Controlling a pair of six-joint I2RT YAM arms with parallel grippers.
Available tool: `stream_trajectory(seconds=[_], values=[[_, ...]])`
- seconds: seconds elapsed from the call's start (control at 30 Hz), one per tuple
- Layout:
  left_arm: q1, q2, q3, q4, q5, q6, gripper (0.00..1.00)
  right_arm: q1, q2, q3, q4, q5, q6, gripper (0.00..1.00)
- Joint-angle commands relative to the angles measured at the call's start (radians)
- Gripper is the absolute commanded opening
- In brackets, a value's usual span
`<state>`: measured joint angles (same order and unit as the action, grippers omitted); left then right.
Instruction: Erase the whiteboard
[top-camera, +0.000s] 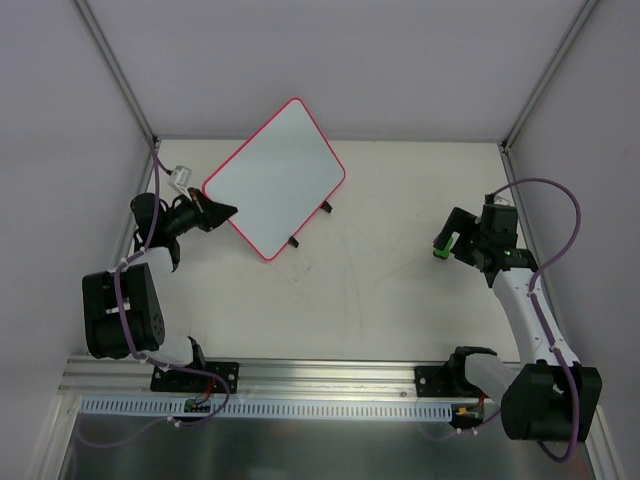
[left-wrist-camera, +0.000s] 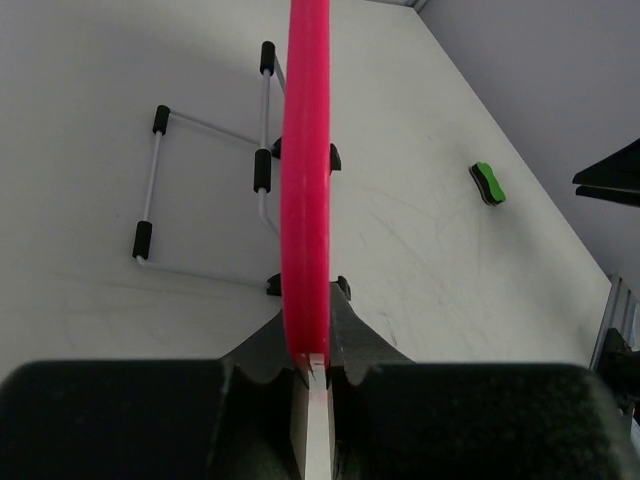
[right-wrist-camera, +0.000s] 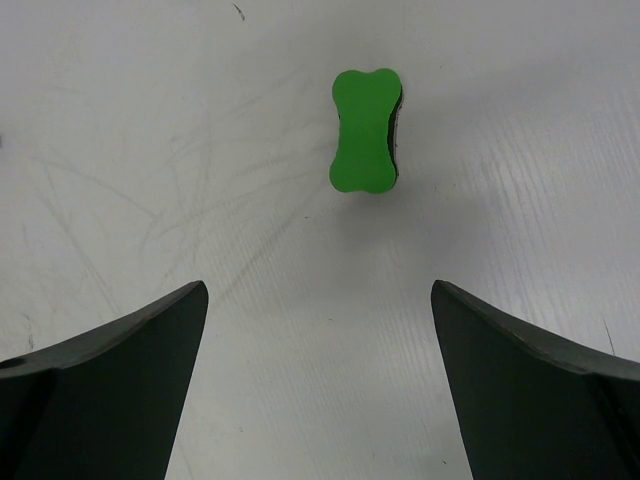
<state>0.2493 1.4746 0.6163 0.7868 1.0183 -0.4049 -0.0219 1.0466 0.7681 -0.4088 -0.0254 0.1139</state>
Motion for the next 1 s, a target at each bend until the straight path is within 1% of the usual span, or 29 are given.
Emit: stream_trajectory(seconds=[0.0,0.13,0.3,0.43,0.6,0.67,0.73,0.77,0.87,0.97], values=[[0.005,-0.048,0.003,-0.012,-0.007,0.133,0.00,0.002,0.003,-0.007,0.013,0.013,-0.011,0.99],[0.007,-0.062,0.017,-0.079,0.014,0.167,0.00,0.004,0.006,-0.010,0.013,0.009,-0.013,0.99],[0.007,-0.068,0.045,-0.147,0.023,0.166,0.00,0.002,0.001,-0.016,0.013,0.004,-0.010,0.99],[0.016,-0.057,0.105,-0.253,0.055,0.161,0.00,0.002,-0.008,-0.026,0.013,-0.001,-0.008,0.99],[0.016,-0.059,0.168,-0.371,0.051,0.175,0.00,0.002,-0.020,-0.036,0.011,-0.001,-0.008,0.99],[0.016,-0.056,0.168,-0.386,0.052,0.184,0.07,0.002,-0.022,-0.039,0.011,-0.002,-0.006,0.99],[0.016,-0.050,0.163,-0.391,0.055,0.187,0.10,0.002,-0.023,-0.043,0.011,-0.001,-0.006,0.99],[0.015,-0.046,0.157,-0.393,0.055,0.189,0.16,0.002,-0.025,-0.043,0.013,-0.001,-0.006,0.99],[0.016,-0.039,0.151,-0.393,0.051,0.192,0.26,0.002,-0.028,-0.049,0.013,-0.001,-0.005,0.99],[0.016,-0.030,0.154,-0.393,0.048,0.195,0.29,0.002,-0.031,-0.053,0.013,0.002,-0.005,0.99]])
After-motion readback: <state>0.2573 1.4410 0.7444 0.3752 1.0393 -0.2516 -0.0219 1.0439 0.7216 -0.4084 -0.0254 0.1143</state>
